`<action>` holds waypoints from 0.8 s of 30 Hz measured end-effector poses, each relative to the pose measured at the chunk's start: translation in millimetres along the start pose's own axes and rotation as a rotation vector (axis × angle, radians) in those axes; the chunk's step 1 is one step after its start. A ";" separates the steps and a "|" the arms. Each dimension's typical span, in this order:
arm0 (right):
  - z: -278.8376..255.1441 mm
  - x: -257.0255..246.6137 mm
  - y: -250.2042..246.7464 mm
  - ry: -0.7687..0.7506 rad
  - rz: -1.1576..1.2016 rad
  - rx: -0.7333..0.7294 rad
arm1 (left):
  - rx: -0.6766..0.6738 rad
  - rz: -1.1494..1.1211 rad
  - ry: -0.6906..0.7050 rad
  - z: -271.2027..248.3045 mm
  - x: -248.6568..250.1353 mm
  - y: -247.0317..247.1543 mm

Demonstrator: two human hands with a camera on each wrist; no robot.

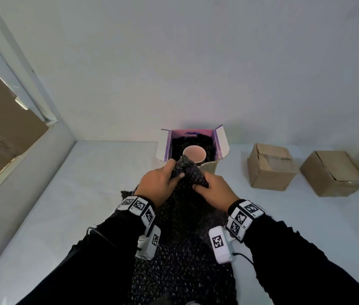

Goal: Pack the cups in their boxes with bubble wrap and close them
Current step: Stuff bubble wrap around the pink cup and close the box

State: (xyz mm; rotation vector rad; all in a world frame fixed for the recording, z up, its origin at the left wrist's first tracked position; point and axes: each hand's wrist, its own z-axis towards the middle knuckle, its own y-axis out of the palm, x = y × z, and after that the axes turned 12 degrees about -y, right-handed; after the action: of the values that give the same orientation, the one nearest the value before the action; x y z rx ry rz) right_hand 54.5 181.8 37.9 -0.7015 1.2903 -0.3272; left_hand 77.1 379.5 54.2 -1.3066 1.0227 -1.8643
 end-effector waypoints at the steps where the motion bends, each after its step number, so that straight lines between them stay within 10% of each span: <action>1: 4.1 -2.6 -5.9 -0.031 -0.031 -0.037 | 0.007 -0.002 -0.002 0.4 0.5 -1.9; 13: 18.6 -18.3 -57.0 -0.206 -0.463 -0.269 | -0.196 0.479 0.142 14.8 -2.0 -29.3; 24: 34.9 -15.0 -67.8 -0.184 -0.685 -0.293 | -0.247 0.340 0.037 30.6 3.6 -18.1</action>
State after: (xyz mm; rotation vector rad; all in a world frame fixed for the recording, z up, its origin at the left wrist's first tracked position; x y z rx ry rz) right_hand 94.2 149.8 96.5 -1.3919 0.8976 -0.6167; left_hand 103.9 378.3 77.8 -1.1483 1.4329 -1.5473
